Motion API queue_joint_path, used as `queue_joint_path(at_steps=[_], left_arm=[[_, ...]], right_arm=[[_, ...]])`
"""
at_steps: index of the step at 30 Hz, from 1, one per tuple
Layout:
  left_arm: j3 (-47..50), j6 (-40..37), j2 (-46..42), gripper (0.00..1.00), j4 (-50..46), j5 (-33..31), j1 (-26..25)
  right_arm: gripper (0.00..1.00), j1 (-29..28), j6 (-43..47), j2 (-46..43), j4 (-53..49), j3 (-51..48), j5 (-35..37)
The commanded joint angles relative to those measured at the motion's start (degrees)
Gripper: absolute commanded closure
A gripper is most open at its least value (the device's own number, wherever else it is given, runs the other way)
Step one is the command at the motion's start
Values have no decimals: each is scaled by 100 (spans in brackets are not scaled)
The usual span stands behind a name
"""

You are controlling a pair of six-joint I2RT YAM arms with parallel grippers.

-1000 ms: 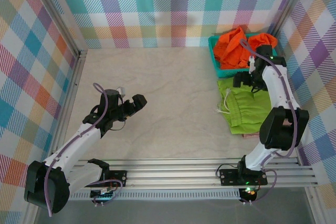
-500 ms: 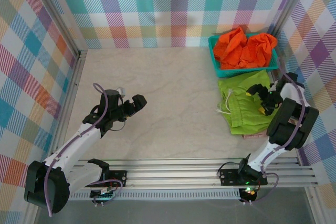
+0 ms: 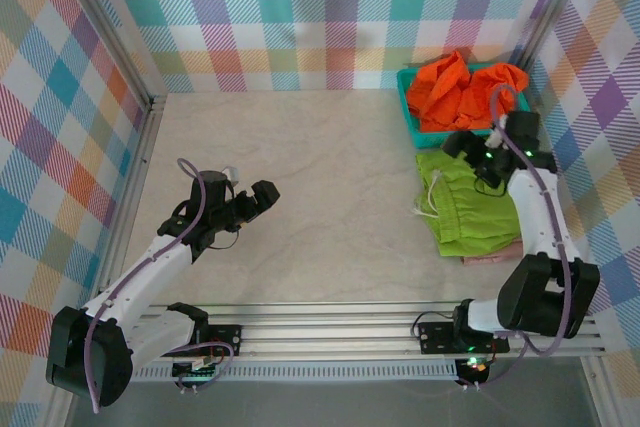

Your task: Fold and stack the shorts

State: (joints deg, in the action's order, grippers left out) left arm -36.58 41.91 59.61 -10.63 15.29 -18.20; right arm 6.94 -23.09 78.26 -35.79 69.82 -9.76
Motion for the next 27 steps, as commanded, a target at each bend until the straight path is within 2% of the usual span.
queue_joint_path(at_steps=[1,3,6,18,21,27], left_arm=[[-120,-133,-60,0,-136,-88,79],[-113,-137,-55,0,-140,-92,80],[-90,-131,-47,0,-141,-96,101],[-147,-201,166,0,-185,-132,123],[-174,-227,277,0,-191,-136,130],[-223,-289,467,0,-237,-164,136]], right_arm=[[0,-509,195,434,-22,709,1522],[1,-752,349,1035,-218,1430,2008],[0,-859,459,2016,-552,2531,2289],[3,-861,563,6071,-2066,7555,2452],[7,-861,605,6671,-2003,8149,2439],[26,-860,830,7070,-1418,8093,2546]])
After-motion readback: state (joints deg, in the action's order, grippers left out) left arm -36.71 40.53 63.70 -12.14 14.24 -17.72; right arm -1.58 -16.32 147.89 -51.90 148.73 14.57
